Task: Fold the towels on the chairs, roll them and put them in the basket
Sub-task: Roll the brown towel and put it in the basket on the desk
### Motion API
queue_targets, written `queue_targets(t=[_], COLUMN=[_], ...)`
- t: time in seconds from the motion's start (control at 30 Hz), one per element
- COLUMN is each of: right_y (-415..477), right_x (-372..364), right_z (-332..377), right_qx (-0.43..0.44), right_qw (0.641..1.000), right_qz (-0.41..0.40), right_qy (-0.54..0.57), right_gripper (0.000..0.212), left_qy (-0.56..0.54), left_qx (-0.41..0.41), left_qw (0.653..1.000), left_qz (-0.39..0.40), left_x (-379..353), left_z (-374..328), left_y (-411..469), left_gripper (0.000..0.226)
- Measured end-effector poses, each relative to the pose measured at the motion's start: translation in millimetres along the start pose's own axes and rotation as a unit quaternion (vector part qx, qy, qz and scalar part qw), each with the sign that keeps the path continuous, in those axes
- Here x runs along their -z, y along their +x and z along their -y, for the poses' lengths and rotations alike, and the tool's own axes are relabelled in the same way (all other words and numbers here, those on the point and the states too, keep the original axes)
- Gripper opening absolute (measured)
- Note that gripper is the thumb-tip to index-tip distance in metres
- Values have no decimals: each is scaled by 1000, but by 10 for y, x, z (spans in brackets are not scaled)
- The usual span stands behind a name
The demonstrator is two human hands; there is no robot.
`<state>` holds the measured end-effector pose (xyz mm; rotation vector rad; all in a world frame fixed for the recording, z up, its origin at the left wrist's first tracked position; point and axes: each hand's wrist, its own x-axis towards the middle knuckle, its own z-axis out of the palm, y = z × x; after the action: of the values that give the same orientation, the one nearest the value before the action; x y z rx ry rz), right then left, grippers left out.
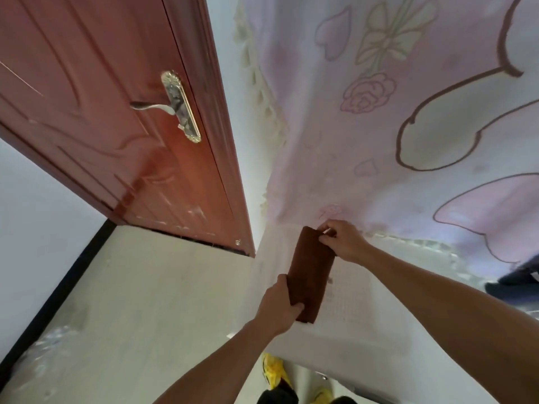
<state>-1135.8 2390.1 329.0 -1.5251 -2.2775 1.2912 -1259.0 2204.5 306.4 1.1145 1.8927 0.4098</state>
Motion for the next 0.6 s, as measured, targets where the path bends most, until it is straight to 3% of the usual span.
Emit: queue_targets(t=[0.2,0.37,0.47,0.53,0.6], right_y=[258,248,240,211,158], right_x=[-358,-620,-656,-601,-537], right_z=[-74,-155,-188,-177,-198], right_qx=[9,10,-2,26,107], right_qw=[993,987,978,964,940], right_qz=[1,-34,-23,-22,-40], right_qy=[-118,-159,-208,-265,-320], right_gripper=[19,18,22,26,28], left_qy=[119,282,353,358,360], left_qx=[-16,-125,-168,-168,-174], left_qw=[993,951,920,918,916], left_qz=[13,-7,14,3,-5], left_x=[-88,-74,-72,-66,-79], left_z=[85,160,193,177,156], left_y=[36,-100,-158,-167,-155], left_gripper=[61,27,26,31,34])
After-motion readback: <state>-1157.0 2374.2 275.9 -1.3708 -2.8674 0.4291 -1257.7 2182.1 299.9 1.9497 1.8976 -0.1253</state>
